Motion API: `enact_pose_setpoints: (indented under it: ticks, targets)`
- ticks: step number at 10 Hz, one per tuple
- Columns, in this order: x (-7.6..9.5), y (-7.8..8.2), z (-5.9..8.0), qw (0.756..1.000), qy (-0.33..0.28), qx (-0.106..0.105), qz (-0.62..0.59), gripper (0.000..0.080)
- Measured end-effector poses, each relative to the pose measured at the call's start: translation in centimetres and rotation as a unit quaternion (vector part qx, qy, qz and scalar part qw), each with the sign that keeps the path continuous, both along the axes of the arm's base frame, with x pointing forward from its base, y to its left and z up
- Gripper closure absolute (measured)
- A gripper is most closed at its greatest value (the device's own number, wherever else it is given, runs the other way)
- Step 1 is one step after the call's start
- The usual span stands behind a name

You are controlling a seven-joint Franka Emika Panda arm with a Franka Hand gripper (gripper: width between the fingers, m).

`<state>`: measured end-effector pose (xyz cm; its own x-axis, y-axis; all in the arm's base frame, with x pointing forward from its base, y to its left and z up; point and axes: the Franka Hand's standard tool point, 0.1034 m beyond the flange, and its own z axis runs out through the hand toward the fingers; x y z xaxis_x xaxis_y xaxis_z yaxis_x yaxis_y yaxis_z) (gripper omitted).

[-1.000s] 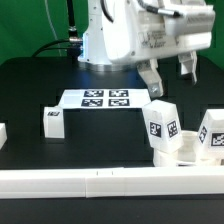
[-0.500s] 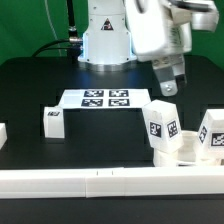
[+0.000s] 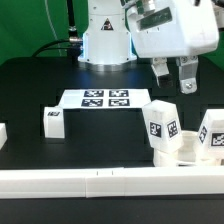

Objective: Assemble stool

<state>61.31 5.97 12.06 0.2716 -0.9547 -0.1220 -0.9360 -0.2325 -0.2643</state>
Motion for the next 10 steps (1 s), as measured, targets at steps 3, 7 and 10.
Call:
enact_pose_setpoints:
  ticks: [3, 7, 10]
  targets:
    - [-0.19, 0.04, -0.23, 0.979, -0.001, -0.057, 0.195, 0.0151]
    - [-0.12, 0.04, -0.31, 0.917, -0.024, -0.103, 0.384, 0.0151]
    - [-0.28, 0.2, -0.64, 0.852, -0.034, -0.132, 0.505, 0.0151]
